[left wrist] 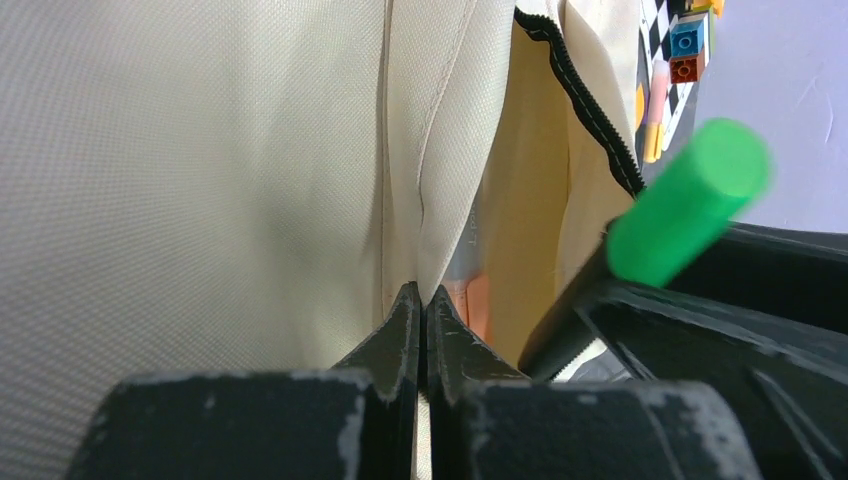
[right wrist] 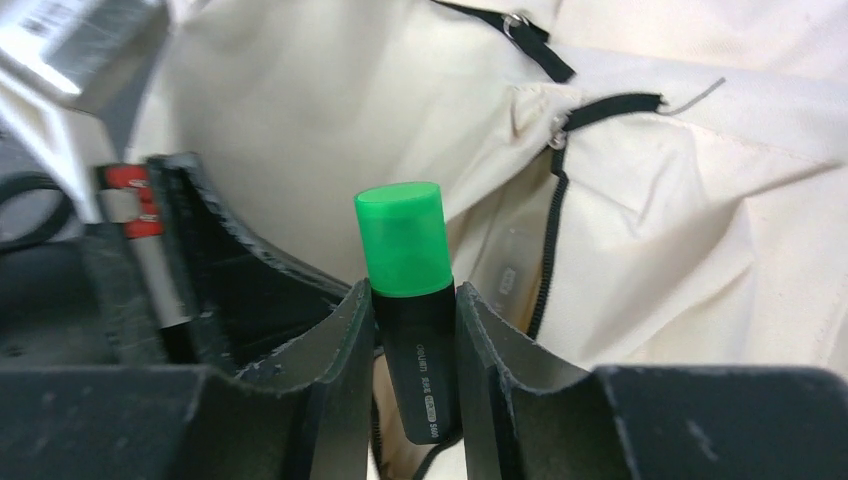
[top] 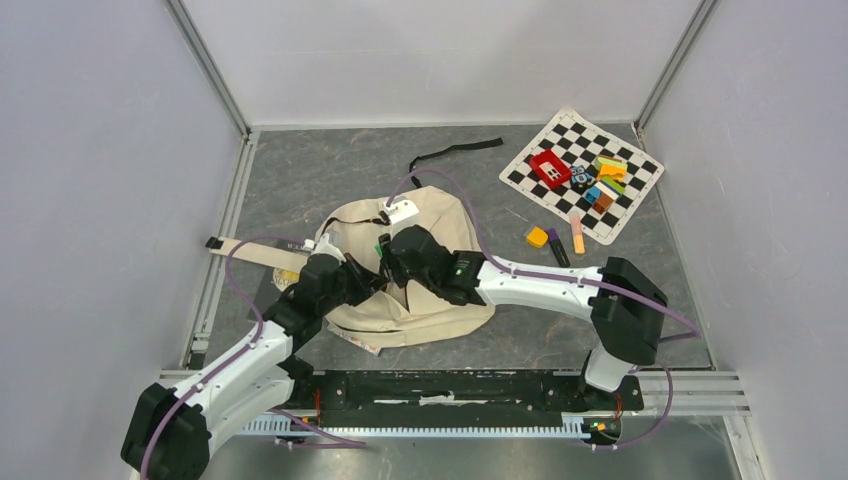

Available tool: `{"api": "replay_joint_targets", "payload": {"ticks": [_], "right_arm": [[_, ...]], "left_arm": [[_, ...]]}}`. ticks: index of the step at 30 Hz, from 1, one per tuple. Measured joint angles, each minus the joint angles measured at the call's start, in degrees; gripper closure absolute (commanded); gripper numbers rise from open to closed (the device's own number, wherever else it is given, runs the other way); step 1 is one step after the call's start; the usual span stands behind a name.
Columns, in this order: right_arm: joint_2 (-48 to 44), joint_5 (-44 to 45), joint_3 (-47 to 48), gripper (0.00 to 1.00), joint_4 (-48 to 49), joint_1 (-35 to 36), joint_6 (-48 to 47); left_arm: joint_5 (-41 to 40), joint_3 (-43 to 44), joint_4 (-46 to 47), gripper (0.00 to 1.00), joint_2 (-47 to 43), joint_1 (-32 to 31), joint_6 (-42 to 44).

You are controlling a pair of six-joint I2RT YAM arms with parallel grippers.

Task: Pack the student bag
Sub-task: Place the stationery in the student bag.

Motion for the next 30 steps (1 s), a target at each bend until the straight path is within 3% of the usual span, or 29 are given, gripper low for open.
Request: {"api": "replay_joint_targets", "payload": {"ticks": [14, 21, 27, 30], "right_arm": [[2.08, 9.27, 0.44, 0.98, -7.26, 0.46, -1.97], [4.74, 11.61, 4.02, 0.62, -12.20, 0.87, -3.80], [4.81, 12.57, 5.01, 0.45, -13.99, 1.03, -4.81], [4.81, 12.66, 5.35, 0.43, -14.38, 1.14, -5.22]], "left_arm": [[-0.02, 0.00, 0.17, 0.98, 0.50, 0.00, -0.04], [-0.02, 0.00, 0.44, 0.98, 0.87, 0.00, -0.04], [0.00, 0.00, 0.48, 0.98, 1.14, 0.00, -0.04], [0.00, 0.00, 0.50, 0.98, 1.14, 0.00, -0.02]]}}
